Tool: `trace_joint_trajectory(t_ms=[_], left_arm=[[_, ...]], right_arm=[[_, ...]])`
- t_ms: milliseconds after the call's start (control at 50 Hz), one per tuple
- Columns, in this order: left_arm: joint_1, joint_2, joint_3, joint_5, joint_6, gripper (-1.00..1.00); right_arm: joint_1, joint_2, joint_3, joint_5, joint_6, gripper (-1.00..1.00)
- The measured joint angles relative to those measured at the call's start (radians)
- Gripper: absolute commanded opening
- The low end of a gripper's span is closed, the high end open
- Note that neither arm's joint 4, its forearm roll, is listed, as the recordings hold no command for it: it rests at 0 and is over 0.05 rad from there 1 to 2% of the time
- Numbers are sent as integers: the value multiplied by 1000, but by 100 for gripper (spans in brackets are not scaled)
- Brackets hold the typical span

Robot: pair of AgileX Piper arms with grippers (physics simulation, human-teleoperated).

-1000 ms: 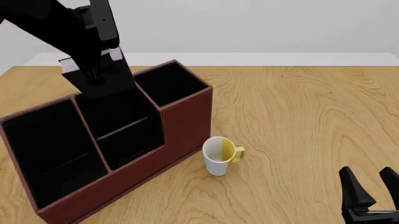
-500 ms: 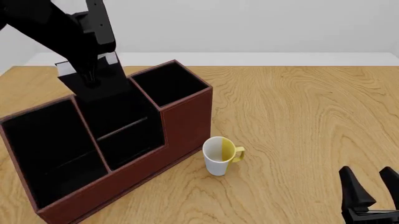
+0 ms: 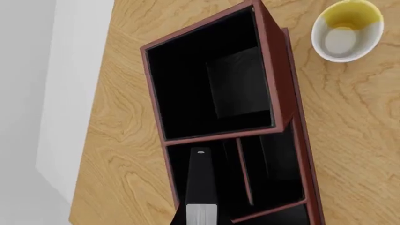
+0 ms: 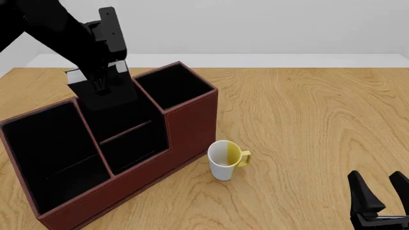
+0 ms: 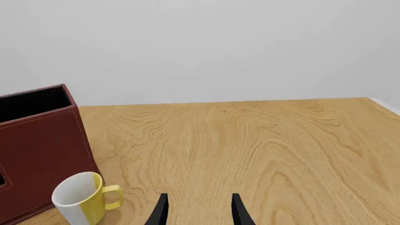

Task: Pick up the book and place it in the front compartment of the caddy.

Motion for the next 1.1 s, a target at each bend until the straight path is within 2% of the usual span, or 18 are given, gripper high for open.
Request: trace_joint_trajectory(t_ms=[260,1100], left_arm=[[-9,15,28,-21,-12,-100],[-28,-21,266,-207,-75,-100]], right_arm=[[-1,2,0,-3,0,100],[-6,-8,1,6,0,100]])
